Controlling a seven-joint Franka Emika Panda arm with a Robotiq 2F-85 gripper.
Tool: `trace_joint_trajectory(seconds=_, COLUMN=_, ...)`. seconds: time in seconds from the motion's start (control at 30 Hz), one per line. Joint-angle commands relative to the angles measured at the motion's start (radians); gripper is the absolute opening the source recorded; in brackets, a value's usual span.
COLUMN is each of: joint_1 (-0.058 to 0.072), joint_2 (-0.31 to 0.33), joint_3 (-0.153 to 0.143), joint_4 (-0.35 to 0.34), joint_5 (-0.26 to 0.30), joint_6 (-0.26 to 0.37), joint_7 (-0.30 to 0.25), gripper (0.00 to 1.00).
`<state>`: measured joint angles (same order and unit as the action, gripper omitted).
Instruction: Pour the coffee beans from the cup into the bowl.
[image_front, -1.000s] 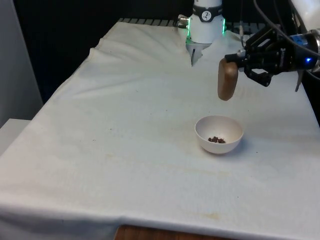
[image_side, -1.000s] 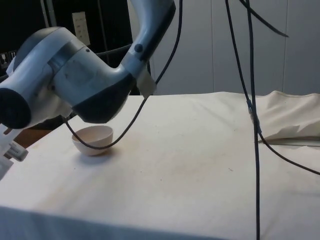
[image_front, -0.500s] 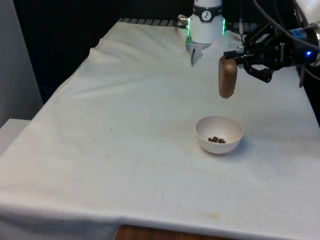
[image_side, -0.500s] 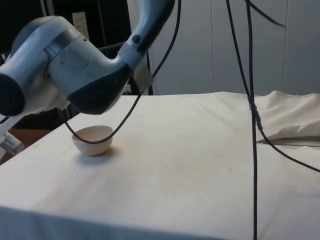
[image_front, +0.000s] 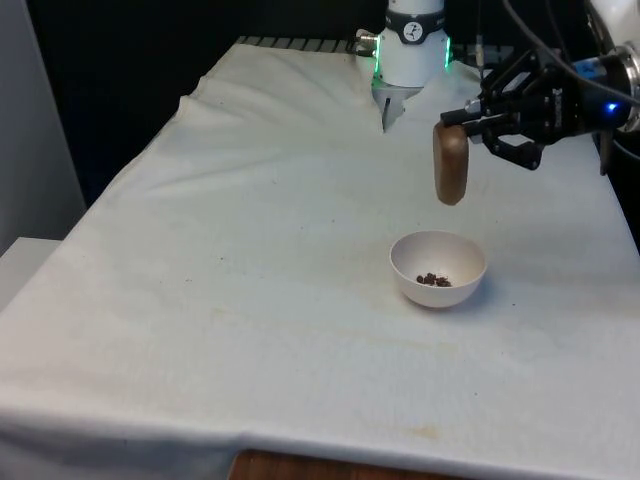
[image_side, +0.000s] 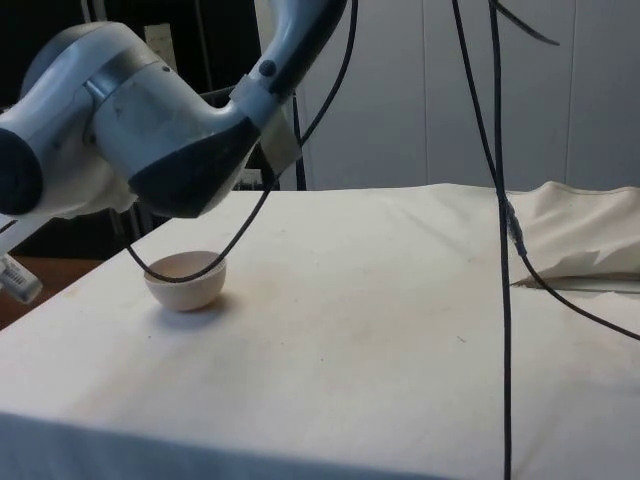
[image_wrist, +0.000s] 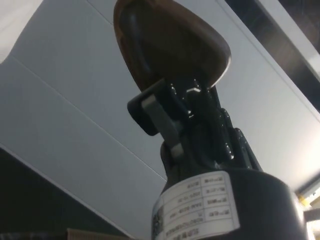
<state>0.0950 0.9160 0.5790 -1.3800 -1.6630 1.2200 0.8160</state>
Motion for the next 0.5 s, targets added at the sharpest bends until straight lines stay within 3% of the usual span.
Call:
trace_joint_trajectory(seconds=0.0, joint_1=-0.011, joint_2=-0.003, joint_3=0.010, joint_4=0.002, joint_5=0.013, joint_6=0.016, joint_7=0.001, gripper=0.00)
trace_joint_trajectory(seconds=0.27, joint_1=-0.024, joint_2=-0.007, joint_3=0.012, joint_4=0.012, joint_5=0.044, joint_6=0.047, joint_7=0.014, gripper=0.00)
trace_joint_trajectory(seconds=0.3, joint_1=-0.014, joint_2=-0.001, joint_3=0.002, joint_4=0.016, joint_5=0.035, joint_6=0.034, joint_7=0.013, gripper=0.00)
trace_joint_trajectory(seconds=0.33, joint_1=-0.026, joint_2=-0.007, joint_3=0.013, joint_4=0.014, joint_5=0.053, joint_6=0.051, joint_7=0.018, gripper=0.00)
trace_joint_trajectory(seconds=0.47, joint_1=-0.030, joint_2=-0.011, joint_3=0.012, joint_4=0.016, joint_5=0.072, joint_6=0.062, joint_7=0.026, gripper=0.00)
